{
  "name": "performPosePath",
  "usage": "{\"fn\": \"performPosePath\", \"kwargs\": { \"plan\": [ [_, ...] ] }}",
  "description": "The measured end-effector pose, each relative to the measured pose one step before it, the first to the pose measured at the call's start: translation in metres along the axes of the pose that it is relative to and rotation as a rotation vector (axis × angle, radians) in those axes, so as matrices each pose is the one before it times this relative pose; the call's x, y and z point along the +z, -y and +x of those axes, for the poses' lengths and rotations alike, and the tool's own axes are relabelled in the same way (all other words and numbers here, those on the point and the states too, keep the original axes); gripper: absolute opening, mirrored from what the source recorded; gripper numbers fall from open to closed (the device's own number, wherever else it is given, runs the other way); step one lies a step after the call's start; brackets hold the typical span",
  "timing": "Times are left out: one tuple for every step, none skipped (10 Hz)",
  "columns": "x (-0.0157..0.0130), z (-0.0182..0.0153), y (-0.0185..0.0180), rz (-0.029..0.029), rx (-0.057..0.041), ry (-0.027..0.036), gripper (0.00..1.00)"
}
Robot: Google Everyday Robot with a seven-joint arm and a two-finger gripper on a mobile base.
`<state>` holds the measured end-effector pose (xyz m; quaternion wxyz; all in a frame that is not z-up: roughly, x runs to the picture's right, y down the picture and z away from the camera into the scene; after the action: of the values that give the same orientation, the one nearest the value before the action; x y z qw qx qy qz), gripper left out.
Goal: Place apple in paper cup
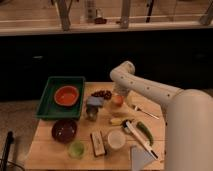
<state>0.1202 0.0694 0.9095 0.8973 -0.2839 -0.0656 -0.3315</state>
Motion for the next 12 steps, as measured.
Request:
{"fn": "performPosePath", "kwargs": {
  "plan": [
    [0.00749,0.00107,0.00213,-0.01422,-0.00443,0.01454,0.80],
    [0.00297,0.00018,0.00199,-0.00463,-0.00278,0.00629,0.79],
    [0.00409,-0.00038,0.00180,-0.00697,-0.00206,0.01090,0.72],
    [0.00290,0.00117,0.00045,-0.00588,0.00032,0.00588,0.62],
    [0.00209,-0.00042,-0.00027,-0.00315,0.00067,0.00807,0.51],
    [0.00124,-0.00048,-0.00040,-0.00288,-0.00094,0.00553,0.41],
    [0.00016,-0.00011,0.00009,0.00100,-0.00053,0.00390,0.33],
    [0.00017,0.00013,-0.00005,0.00020,-0.00016,0.00034,0.32],
    [-0.01930,-0.00104,0.00116,0.03515,-0.01172,0.02930,0.00],
    [-0.00654,-0.00033,0.00098,0.01373,-0.00522,0.01187,0.00],
    [-0.00237,-0.00028,0.00025,0.01144,-0.00386,0.00784,0.00],
    [-0.00352,0.00026,-0.00032,0.01395,-0.00394,0.00649,0.00]
  ]
}}
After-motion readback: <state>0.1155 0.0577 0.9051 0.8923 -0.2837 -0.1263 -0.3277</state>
